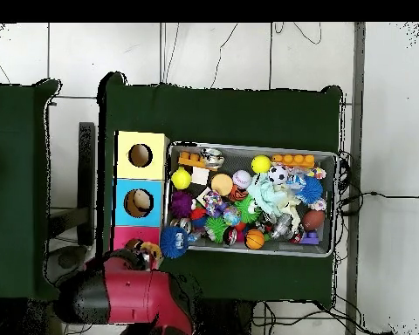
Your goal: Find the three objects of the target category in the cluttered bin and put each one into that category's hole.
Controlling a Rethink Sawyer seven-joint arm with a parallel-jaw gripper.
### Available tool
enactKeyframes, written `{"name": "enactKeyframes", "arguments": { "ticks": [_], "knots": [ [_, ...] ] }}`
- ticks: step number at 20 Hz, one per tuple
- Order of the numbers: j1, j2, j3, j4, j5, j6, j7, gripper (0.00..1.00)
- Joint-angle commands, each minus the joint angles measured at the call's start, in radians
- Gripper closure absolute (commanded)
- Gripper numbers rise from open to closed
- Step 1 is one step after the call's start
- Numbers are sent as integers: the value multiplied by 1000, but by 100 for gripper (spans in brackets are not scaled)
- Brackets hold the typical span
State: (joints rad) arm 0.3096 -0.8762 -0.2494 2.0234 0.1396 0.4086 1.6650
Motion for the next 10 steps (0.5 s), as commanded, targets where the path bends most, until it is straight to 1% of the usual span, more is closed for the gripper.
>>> {"name": "enactKeyframes", "arguments": {
  "ticks": [1,3,6,7,8,10],
  "knots": [
    [36,45,-20,-119,62,130,305,100],
    [42,41,-26,-129,68,152,302,100],
    [49,33,-33,-164,72,218,295,100],
    [46,22,-35,-164,71,232,288,100],
    [48,25,-36,-176,73,244,287,100],
    [47,26,-33,-174,78,240,286,100]
  ]
}}
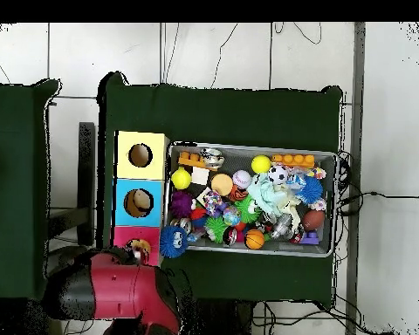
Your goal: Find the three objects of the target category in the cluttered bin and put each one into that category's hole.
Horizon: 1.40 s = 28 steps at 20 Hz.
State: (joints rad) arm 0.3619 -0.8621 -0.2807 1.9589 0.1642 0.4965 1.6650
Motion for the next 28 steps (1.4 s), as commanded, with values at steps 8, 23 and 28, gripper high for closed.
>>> {"name": "enactKeyframes", "arguments": {
  "ticks": [8,23,28],
  "knots": [
    [3,-45,-20,-58,56,172,272,100],
    [-82,-87,66,213,94,-137,217,100],
    [-93,-69,73,218,93,-172,221,100]
  ]
}}
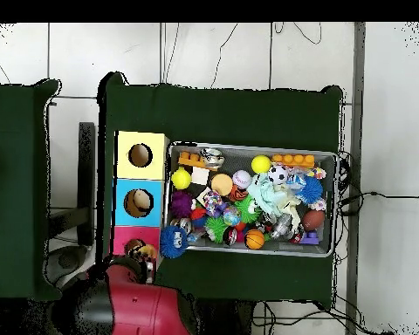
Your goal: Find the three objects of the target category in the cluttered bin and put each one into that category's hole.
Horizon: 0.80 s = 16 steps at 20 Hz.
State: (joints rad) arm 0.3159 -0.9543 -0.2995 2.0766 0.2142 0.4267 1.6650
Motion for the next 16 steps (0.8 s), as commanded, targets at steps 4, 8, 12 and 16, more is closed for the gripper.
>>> {"name": "enactKeyframes", "arguments": {
  "ticks": [4,8,12,16],
  "knots": [
    [-44,53,91,76,44,-116,229,100],
    [-55,76,102,70,49,-138,228,100],
    [-49,90,109,68,59,-156,240,100],
    [-24,104,94,51,66,-151,255,100]
  ]
}}
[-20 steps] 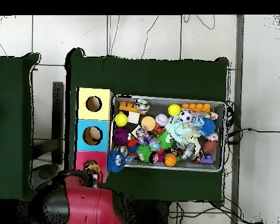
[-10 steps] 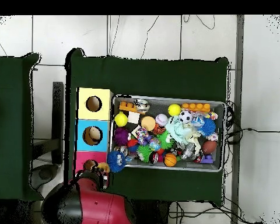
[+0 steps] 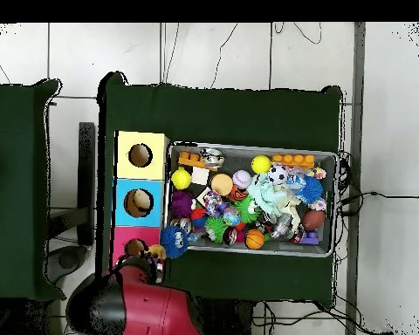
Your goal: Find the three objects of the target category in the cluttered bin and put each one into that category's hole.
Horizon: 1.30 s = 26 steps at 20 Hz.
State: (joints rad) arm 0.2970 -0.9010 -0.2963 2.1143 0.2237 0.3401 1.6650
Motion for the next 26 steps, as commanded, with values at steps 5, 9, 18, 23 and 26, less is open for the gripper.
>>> {"name": "enactKeyframes", "arguments": {
  "ticks": [5,9,18,23,26],
  "knots": [
    [34,57,64,-6,64,-37,272,100],
    [48,63,47,-18,73,-27,275,100],
    [90,60,21,-14,92,-22,291,100],
    [116,60,6,-22,100,-4,302,100],
    [125,63,-5,-27,101,5,302,100]
  ]
}}
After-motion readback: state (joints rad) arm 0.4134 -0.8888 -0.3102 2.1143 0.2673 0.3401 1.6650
